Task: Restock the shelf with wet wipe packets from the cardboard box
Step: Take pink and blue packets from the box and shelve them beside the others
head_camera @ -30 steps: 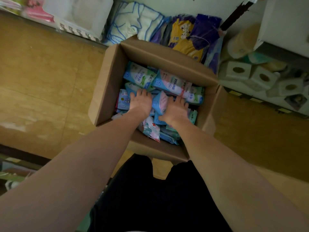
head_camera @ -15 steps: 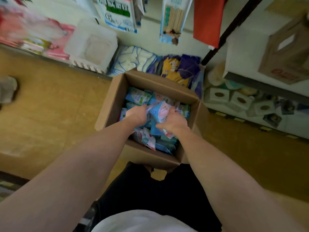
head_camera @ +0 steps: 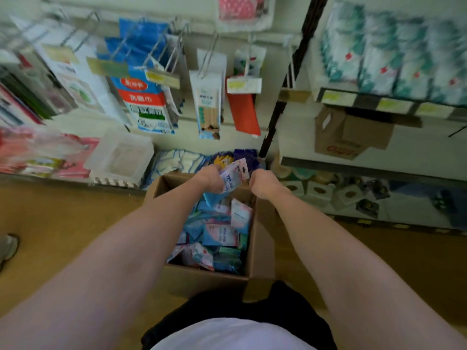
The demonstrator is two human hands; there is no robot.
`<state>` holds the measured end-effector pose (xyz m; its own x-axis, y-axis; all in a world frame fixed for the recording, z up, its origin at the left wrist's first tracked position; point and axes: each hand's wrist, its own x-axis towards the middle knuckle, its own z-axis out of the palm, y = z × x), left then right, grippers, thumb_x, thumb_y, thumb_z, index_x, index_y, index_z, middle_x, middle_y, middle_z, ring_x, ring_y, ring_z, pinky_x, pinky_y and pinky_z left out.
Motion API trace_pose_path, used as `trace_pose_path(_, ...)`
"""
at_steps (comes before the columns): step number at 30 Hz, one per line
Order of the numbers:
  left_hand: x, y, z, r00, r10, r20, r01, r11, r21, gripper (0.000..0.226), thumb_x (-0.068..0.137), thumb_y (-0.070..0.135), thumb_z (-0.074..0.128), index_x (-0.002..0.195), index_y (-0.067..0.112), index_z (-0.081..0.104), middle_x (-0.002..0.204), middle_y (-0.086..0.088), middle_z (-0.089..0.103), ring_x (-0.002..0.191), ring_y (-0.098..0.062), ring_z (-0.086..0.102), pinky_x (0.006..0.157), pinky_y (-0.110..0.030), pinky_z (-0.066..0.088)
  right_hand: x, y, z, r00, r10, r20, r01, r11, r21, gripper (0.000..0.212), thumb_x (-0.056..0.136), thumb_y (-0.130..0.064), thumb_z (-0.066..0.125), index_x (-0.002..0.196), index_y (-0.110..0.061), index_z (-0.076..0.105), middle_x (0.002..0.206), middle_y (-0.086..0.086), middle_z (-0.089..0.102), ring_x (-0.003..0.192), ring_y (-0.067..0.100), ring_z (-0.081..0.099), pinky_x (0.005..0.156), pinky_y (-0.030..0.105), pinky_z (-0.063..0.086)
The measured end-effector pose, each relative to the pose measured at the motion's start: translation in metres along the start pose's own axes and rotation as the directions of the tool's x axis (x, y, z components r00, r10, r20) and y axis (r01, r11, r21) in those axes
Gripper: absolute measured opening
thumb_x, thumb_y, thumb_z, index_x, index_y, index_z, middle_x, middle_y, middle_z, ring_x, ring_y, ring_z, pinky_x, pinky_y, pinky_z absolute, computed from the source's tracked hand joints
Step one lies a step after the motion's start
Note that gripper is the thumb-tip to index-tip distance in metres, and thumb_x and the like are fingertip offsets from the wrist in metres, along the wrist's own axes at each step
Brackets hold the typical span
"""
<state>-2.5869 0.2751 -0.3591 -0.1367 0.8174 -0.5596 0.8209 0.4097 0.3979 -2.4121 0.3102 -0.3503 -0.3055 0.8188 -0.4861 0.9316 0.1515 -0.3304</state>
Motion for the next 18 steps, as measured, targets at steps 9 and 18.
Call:
trace_pose_path(9, -0.006, 0.021, 0.025, 0.983, -0.176, -0.061, 0.175, 0.984, -0.029, 0.034, 0.086, 0.012, 0.053, 0.119, 0.007, 0.054, 0.116, -0.016, 0.061, 0.100, -0.032, 0.060, 0.075, -0.037, 0.050, -0.008, 0.047, 0.011, 0.990, -0.058, 0.127, 0.055, 0.998, 0.029, 0.015, 0.091, -0.006, 0.056, 0.102, -0.012, 0.064, 0.105, 0.008, 0.064, 0.091, 0.022, 0.058, 0.076, 0.034, 0.050)
trace_pose_path(18, -0.011, -0.026, 0.070, 0.942, -0.336, -0.008, 0.336, 0.941, -0.042, 0.026, 0.095, 0.014, 0.048, 0.119, 0.004, 0.049, 0.109, -0.013, 0.057, 0.088, -0.027, 0.052, 0.075, -0.039, 0.046, 0.014, 0.039, 0.063, 0.962, -0.076, 0.264, 0.070, 0.997, 0.031, 0.006, 0.091, -0.007, 0.055, 0.092, -0.013, 0.056, 0.094, 0.007, 0.060, 0.090, 0.025, 0.059, 0.077, 0.041, 0.054)
